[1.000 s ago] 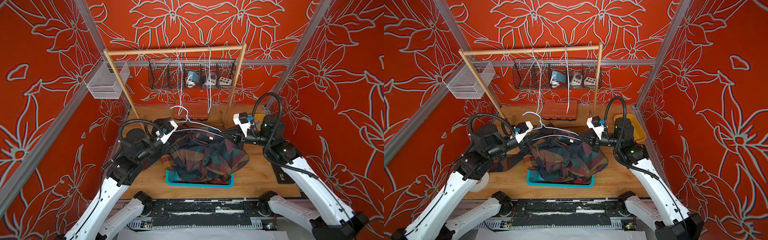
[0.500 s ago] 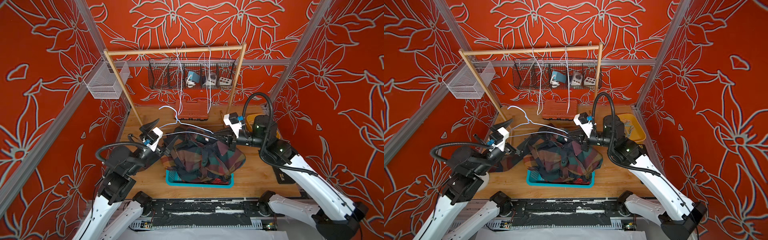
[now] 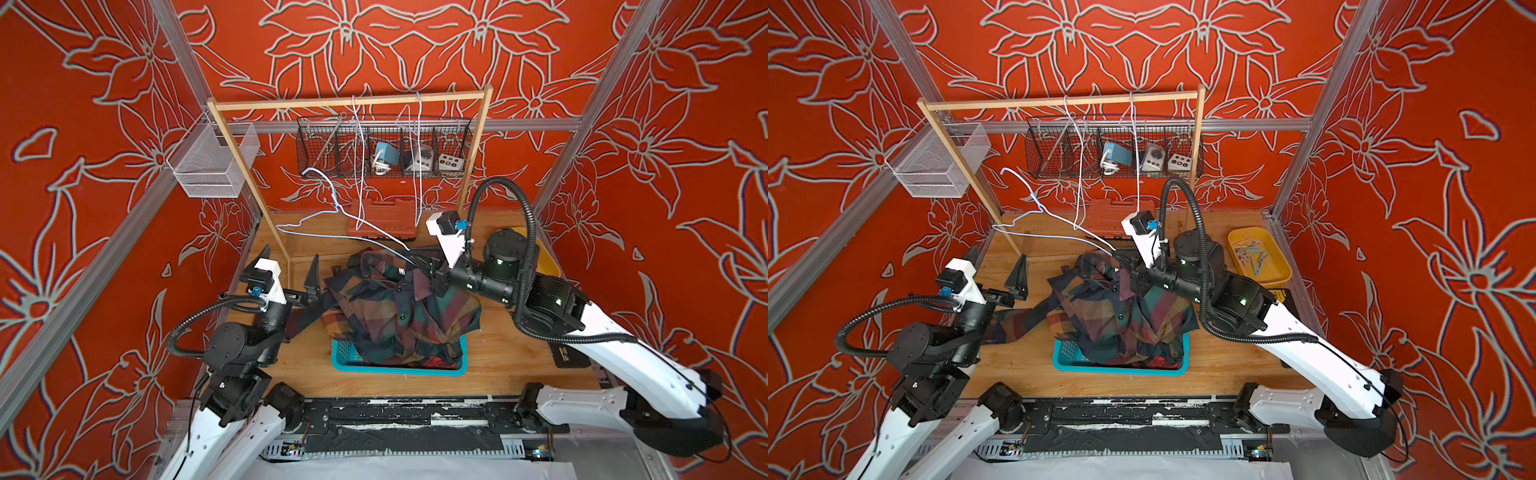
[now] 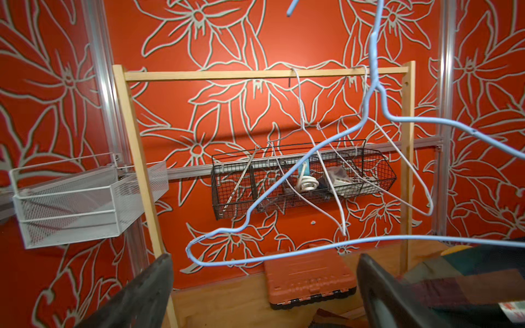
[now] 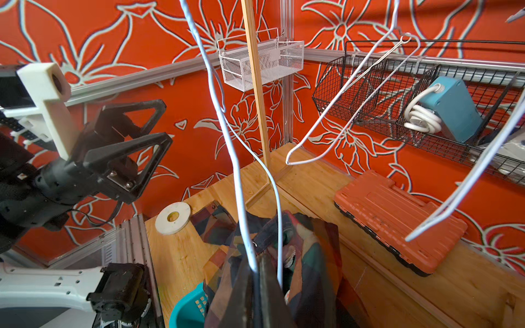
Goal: Remove the clothespins securing long-sleeve shirts to the hanger
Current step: Place the hanger on the clothesline.
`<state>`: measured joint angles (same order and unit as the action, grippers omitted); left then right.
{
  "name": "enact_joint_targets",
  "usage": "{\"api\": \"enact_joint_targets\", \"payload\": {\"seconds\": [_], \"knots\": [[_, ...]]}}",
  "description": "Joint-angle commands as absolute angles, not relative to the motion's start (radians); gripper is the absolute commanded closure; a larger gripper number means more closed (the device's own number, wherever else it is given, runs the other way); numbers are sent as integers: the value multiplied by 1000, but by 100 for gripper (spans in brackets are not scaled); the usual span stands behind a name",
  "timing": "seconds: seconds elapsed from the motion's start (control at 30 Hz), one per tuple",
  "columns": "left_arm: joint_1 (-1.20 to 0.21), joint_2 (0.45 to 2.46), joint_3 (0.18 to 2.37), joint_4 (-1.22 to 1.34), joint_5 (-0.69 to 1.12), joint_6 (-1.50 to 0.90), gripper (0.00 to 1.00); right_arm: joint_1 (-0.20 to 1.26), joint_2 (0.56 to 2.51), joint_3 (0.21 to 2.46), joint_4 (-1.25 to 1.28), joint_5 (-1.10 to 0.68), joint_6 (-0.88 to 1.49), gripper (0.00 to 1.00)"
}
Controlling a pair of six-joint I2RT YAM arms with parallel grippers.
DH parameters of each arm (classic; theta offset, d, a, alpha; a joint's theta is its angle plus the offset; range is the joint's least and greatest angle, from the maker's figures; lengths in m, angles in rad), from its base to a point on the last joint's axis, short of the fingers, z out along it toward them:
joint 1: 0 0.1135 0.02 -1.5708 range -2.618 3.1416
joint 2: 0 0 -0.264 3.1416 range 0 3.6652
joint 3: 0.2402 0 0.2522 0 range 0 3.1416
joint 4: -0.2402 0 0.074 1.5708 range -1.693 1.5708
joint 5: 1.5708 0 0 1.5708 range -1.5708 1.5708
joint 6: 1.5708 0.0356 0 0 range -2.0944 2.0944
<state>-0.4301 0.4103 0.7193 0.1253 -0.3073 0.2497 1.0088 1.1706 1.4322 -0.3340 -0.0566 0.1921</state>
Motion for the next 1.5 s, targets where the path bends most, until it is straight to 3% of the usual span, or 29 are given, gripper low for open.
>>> {"api": "enact_joint_targets", "payload": {"seconds": [0.0, 0.23, 0.73, 0.97, 1.47], "knots": [[-428, 392, 715, 187, -413, 211, 3, 1065, 1195, 1476, -319, 160, 226, 100], [-428, 402, 717, 176, -445, 189, 3, 1145, 1292, 1585, -269, 340, 221, 100], [-427, 403, 714, 152, -549, 170, 3, 1157, 1608, 1998, -349, 457, 281, 100], [-428, 405, 719, 131, -544, 174, 3, 1112, 1784, 2245, -461, 435, 318, 100], [-428, 416, 713, 124, -523, 160, 3, 1008, 1937, 2433, -526, 384, 368, 100]]}}
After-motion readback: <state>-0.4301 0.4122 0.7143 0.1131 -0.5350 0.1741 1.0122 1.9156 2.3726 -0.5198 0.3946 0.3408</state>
